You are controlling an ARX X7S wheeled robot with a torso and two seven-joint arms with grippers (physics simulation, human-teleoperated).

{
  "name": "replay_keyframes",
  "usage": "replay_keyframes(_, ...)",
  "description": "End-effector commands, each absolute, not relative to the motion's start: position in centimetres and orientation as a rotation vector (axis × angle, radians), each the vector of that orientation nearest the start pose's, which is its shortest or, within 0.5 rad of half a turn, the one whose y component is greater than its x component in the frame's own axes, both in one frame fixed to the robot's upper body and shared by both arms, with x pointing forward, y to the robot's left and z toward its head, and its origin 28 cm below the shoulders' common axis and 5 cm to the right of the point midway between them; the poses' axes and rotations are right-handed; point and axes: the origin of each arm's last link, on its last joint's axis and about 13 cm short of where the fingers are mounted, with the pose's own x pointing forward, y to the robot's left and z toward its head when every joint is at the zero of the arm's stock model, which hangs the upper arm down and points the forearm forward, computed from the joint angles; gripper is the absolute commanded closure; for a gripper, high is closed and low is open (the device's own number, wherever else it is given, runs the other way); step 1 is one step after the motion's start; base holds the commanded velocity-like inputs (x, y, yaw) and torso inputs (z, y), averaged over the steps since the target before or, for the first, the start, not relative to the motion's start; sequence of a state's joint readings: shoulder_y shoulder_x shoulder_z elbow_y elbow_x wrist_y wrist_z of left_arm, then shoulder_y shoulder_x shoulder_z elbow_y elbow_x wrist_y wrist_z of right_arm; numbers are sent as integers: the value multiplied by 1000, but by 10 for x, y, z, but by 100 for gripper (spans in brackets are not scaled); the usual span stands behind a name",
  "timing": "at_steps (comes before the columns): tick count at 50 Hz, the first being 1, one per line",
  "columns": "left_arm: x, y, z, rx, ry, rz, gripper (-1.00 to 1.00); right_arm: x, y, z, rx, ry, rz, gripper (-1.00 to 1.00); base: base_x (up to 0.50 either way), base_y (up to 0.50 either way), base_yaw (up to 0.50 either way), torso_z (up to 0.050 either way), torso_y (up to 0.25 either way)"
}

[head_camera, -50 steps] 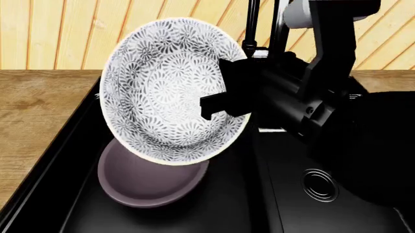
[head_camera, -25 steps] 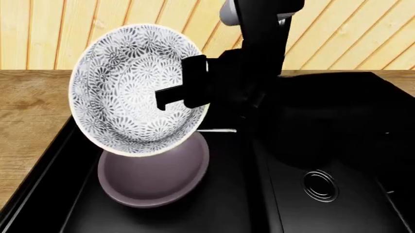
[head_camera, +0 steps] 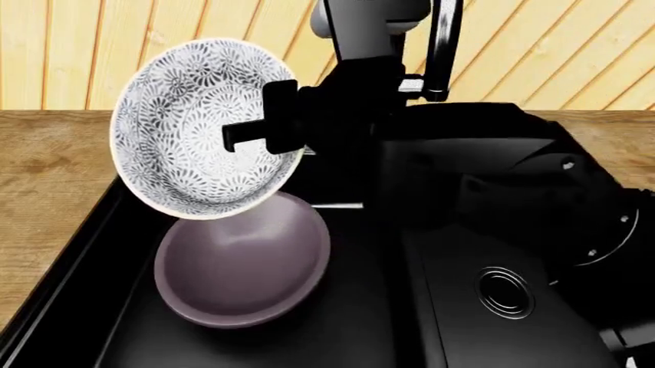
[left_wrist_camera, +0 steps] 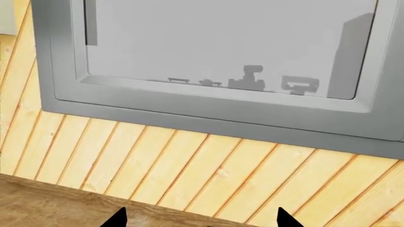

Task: Stack the bowls in the sink.

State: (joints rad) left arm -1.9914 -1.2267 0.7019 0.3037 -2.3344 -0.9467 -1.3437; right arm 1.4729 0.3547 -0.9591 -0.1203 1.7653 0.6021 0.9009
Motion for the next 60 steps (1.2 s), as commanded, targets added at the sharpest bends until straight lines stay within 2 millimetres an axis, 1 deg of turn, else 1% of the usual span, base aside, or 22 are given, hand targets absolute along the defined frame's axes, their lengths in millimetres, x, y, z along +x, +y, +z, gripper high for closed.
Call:
replay_keyframes(1,126,304,426,-62,-120,210,-100,281,10,312,99,177,483,100,0,0,0,0,0)
replay_keyframes(15,127,304,425,-66,-117,208,-100,291,12,301,126,203,462,100,0,0,0,0,0)
replay_keyframes(31,129,304,423,-63,-113,212,-100,300,16,282,185,253,463,100,0,0,0,0,1)
replay_keyframes(36,128,304,422,-64,-114,213,-100,299,18,281,233,291,481,100,0,0,0,2,0)
replay_keyframes(43,128,304,423,-66,-115,214,-100,298,22,278,252,341,515,100,0,0,0,0,0)
replay_keyframes(60,129,305,425,-63,-117,216,-100,302,24,277,346,412,488,100,0,0,0,0,1)
